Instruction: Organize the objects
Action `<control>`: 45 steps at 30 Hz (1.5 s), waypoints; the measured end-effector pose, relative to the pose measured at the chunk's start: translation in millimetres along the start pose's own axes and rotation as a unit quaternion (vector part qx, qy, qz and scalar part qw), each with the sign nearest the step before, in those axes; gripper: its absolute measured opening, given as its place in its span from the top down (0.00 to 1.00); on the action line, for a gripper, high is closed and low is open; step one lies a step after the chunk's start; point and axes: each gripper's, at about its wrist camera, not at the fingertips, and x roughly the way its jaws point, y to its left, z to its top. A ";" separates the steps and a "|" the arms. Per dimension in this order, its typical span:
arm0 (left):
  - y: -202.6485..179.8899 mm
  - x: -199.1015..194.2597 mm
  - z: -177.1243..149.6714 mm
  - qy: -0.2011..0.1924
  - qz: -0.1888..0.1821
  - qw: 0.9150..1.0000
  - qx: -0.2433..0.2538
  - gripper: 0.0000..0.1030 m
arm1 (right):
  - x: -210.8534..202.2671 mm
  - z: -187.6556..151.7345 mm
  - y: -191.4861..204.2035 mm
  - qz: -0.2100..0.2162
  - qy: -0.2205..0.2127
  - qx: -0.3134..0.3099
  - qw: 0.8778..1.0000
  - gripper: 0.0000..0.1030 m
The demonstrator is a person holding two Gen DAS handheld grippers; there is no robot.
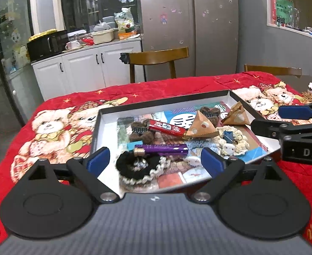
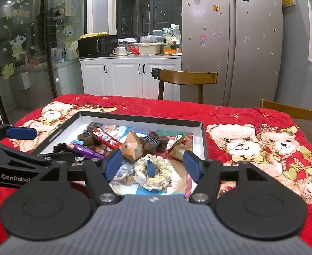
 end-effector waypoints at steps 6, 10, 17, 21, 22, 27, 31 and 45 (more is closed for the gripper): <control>4.7 -37.6 -11.2 0.004 0.013 1.000 -0.019 0.04 | -32.2 -1.0 15.0 0.009 0.000 -0.010 1.000 0.16; 7.3 -63.1 -21.7 0.003 0.025 0.999 -0.031 0.02 | -54.6 -4.7 28.3 0.016 -0.006 -0.022 1.000 0.14; 7.7 -96.2 -41.2 0.013 0.029 0.998 -0.047 0.01 | -86.2 -17.5 47.1 0.022 -0.007 -0.035 0.999 0.07; 0.5 -110.9 -53.8 0.016 0.032 0.999 -0.037 0.00 | -100.2 -29.6 56.9 0.023 0.002 -0.043 0.999 0.04; -0.2 -113.5 -56.9 0.016 0.034 0.999 -0.037 0.00 | -103.2 -32.5 58.5 0.022 0.003 -0.044 0.999 0.04; -5.7 -130.9 -72.7 0.014 0.034 0.998 -0.044 0.00 | -119.3 -46.2 64.3 0.005 0.008 -0.044 0.999 0.00; -11.2 -140.5 -82.4 0.016 0.035 0.998 -0.042 0.00 | -130.4 -56.0 66.6 -0.010 0.006 -0.043 0.999 0.00; -20.8 -157.9 -112.0 0.014 0.047 0.998 -0.051 0.00 | -156.0 -82.8 56.4 -0.023 -0.002 0.010 1.000 0.00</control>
